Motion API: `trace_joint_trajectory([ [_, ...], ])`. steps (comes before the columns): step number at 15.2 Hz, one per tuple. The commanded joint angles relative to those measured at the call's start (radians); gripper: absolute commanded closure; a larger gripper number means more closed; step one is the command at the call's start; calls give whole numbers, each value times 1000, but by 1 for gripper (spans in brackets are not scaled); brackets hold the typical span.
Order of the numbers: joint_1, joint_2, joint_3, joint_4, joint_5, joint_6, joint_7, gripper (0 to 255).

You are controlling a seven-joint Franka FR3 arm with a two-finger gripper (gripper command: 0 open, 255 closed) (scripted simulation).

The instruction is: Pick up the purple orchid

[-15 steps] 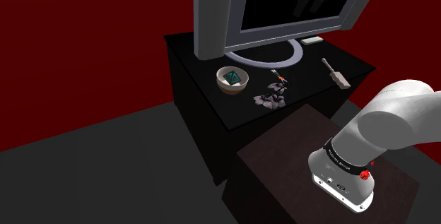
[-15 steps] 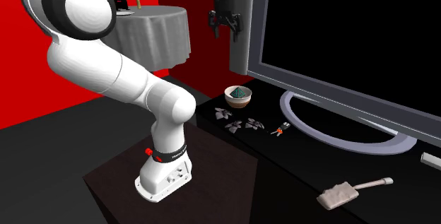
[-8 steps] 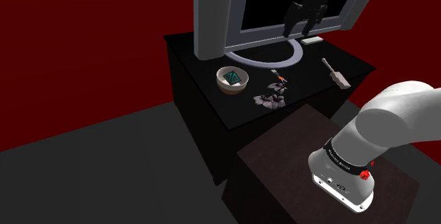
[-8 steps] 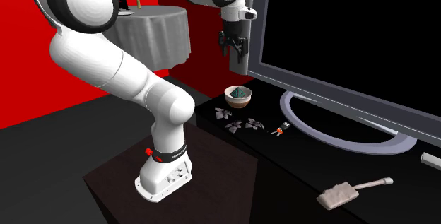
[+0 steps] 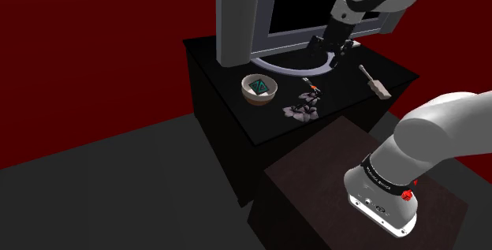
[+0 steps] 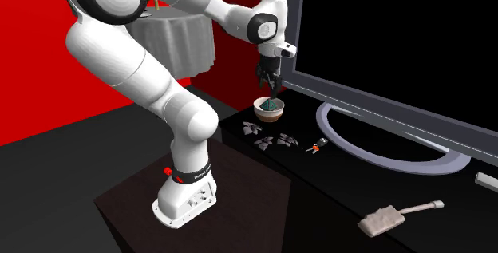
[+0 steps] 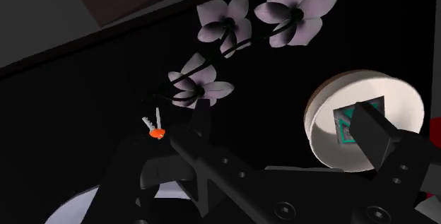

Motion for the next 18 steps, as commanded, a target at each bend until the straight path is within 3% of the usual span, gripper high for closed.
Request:
trace_joint_trajectory([
  [1, -18, 50, -8, -25, 10, 64, 31, 0],
  [7, -54, 216, -28, -107, 59, 272, 115, 0],
  [12, -58, 395, -56, -147, 145, 458, 152, 0],
  [18, -35, 506, -67, -152, 215, 566, 103, 0],
])
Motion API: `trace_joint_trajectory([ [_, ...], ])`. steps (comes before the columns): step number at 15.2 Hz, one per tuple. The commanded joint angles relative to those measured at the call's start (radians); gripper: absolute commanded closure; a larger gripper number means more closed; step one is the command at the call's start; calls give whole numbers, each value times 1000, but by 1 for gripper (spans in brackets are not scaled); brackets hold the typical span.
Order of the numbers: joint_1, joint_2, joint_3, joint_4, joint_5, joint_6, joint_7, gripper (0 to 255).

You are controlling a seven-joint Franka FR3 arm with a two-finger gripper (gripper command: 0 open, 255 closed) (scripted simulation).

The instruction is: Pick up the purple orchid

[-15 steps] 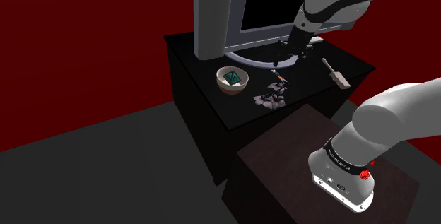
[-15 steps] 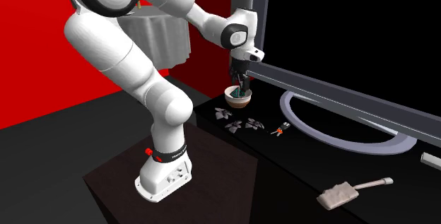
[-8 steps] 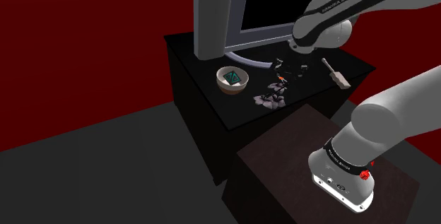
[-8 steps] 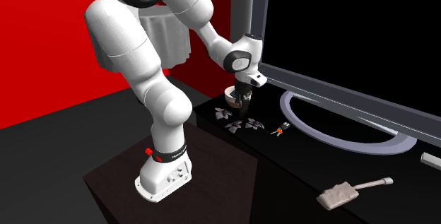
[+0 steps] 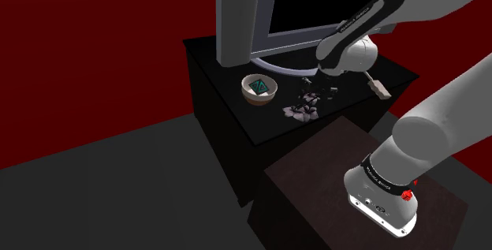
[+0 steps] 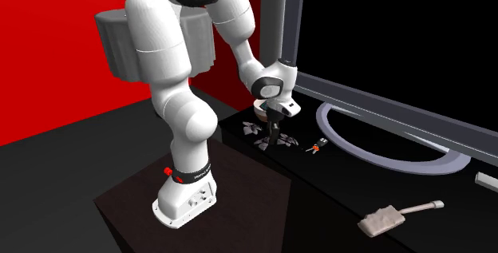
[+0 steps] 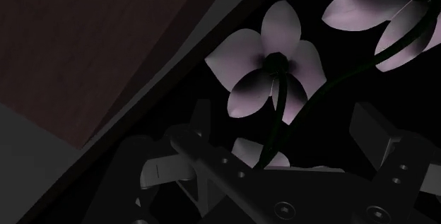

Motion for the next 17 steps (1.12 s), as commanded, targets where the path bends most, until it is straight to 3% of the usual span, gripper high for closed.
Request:
trace_joint_trajectory([
  [1, 8, 38, -4, -2, 28, 39, -26, 0],
  [4, 14, 69, -4, 0, 54, 66, -47, 0],
  [5, 14, 66, -4, -2, 53, 65, -46, 255],
  [14, 14, 69, -4, 0, 54, 66, -47, 255],
  [17, 2, 11, -3, -3, 7, 14, -8, 255],
])
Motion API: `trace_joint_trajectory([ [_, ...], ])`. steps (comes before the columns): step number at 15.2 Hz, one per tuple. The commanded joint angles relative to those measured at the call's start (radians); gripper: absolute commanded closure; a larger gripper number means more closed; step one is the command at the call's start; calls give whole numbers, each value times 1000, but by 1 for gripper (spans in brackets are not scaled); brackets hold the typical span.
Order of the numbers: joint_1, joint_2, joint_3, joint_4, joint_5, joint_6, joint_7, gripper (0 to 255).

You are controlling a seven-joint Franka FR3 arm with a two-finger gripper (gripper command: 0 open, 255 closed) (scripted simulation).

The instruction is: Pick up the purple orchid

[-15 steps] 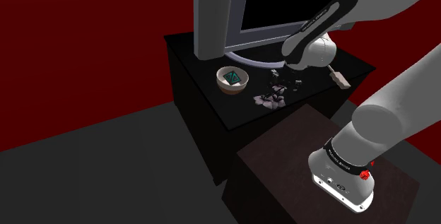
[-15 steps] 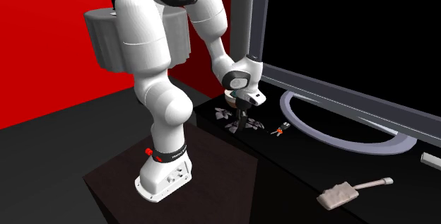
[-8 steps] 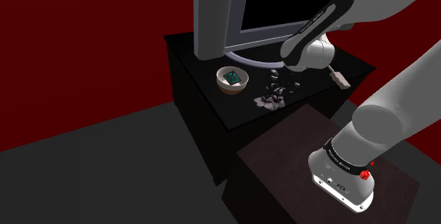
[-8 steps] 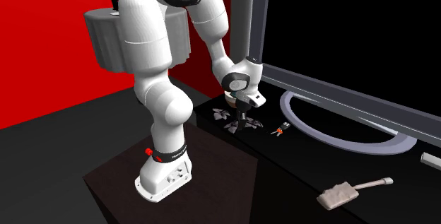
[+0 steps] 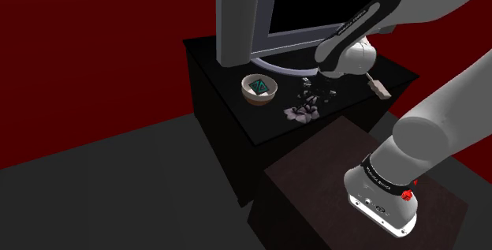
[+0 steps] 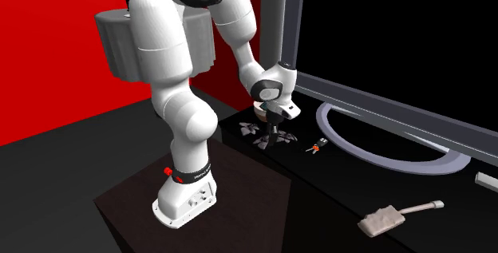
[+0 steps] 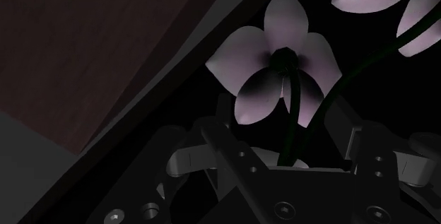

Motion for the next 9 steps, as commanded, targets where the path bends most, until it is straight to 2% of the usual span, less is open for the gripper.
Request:
trace_joint_trajectory([
  [1, -7, -36, 2, 2, -29, -37, 26, 255],
  [9, -37, -173, 14, 15, -102, -182, 91, 255],
])
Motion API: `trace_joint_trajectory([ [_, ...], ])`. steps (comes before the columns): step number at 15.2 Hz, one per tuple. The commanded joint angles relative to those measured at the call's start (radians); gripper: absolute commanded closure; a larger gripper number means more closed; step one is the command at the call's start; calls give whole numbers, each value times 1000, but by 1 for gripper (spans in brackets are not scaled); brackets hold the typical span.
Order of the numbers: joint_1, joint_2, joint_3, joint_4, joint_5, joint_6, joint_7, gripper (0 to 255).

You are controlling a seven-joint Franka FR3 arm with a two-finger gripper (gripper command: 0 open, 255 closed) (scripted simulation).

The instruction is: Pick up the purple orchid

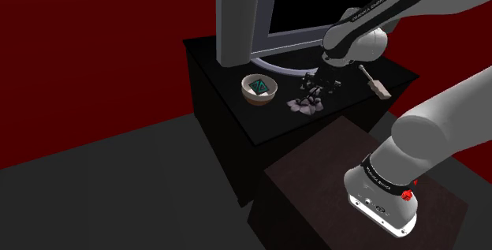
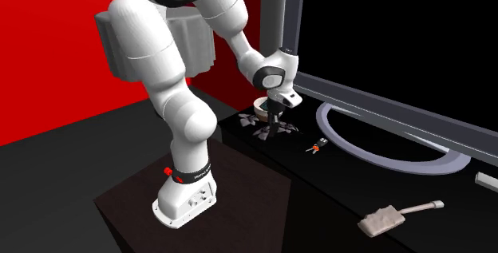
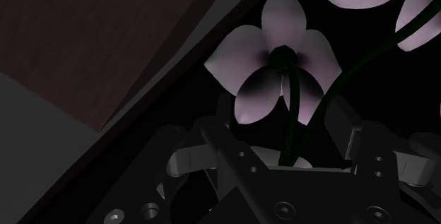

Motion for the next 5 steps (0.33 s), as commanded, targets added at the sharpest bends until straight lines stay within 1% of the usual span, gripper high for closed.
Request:
trace_joint_trajectory([
  [1, -6, -32, 3, 5, -14, -37, 12, 255],
  [3, -12, -63, 6, 12, -25, -74, 23, 255],
  [5, -12, -65, 6, 13, -25, -77, 24, 255],
])
